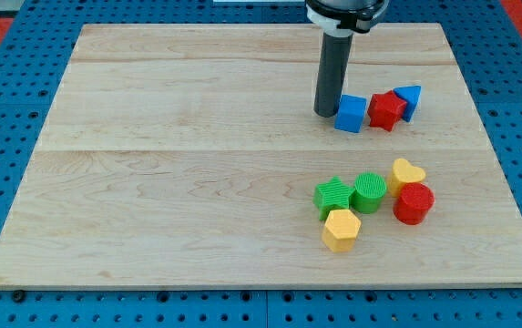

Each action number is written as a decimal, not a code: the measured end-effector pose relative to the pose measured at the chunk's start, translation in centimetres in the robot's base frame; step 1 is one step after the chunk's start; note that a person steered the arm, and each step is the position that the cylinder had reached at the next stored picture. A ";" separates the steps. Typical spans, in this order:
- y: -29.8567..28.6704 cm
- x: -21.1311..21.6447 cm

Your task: Push the yellow heart in between the red circle and green circle

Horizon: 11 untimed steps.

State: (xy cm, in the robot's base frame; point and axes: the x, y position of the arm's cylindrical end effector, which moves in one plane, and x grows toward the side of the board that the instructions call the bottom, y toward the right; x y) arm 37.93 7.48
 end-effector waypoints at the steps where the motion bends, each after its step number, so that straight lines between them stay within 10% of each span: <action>1: -1.5 1.9; 5: 16.9 10.0; 10: 5.9 12.8; 11: 11.4 11.9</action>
